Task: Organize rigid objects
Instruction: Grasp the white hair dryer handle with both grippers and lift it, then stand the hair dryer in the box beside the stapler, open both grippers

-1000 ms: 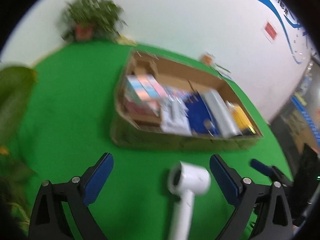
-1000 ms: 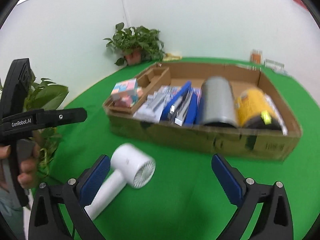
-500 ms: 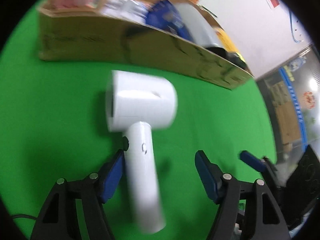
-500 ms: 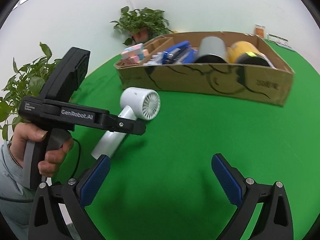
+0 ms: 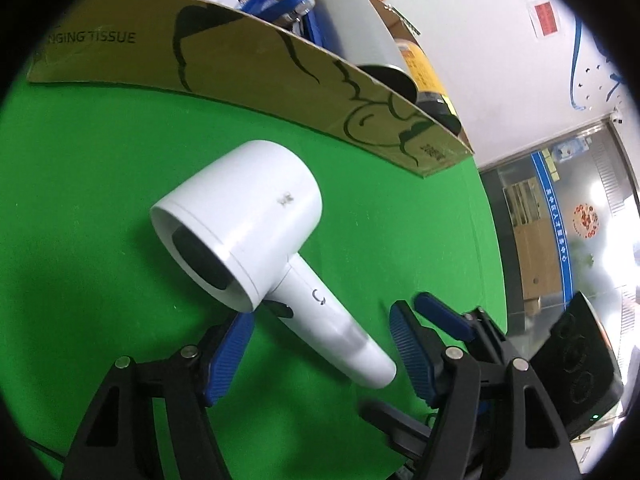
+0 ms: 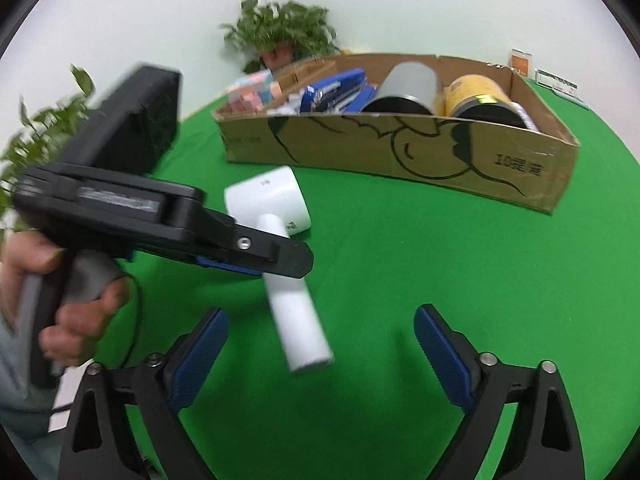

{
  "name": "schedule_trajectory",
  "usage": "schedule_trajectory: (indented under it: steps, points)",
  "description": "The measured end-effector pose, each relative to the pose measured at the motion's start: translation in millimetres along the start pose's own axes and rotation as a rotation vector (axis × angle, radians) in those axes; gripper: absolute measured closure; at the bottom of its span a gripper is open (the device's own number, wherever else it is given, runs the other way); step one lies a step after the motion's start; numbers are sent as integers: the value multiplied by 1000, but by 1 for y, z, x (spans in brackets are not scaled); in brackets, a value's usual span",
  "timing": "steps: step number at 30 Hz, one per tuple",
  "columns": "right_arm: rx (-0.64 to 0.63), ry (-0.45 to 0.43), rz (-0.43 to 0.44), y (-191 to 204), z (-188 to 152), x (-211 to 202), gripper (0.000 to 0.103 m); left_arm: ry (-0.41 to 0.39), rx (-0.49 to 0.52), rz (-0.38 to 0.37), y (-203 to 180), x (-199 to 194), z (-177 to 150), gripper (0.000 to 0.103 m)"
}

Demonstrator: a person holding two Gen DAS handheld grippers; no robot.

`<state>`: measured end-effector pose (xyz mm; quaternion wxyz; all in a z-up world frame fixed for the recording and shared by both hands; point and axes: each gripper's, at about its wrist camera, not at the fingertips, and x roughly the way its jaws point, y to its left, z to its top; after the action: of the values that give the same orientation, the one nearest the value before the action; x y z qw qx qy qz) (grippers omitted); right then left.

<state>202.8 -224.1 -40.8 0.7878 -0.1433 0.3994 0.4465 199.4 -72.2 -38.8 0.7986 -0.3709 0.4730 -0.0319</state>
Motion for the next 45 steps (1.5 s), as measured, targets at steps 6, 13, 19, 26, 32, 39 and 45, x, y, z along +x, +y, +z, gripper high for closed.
schedule_trajectory:
  steps: [6,13,19,26,32,39,45]
  points:
    - [-45,46,10,22,5,27,56,-28,25,33,9,-8,3,52]
    - [-65,34,-58,51,-2,29,80,-42,19,18,22,-11,6,65]
    - [-45,-30,-94,67,10,18,81,-110,83,45,8,-35,8,67]
    - [-41,-171,-94,75,85,0,81,-256,200,75,-26,-86,58,67]
    - [17,-153,-95,62,167,29,81,-244,177,64,-25,-101,135,68]
    - [163,-31,-43,35,223,85,80,-146,138,76,6,-75,193,68]
    - [212,-12,82,27,229,98,68,-199,190,191,2,-81,189,67]
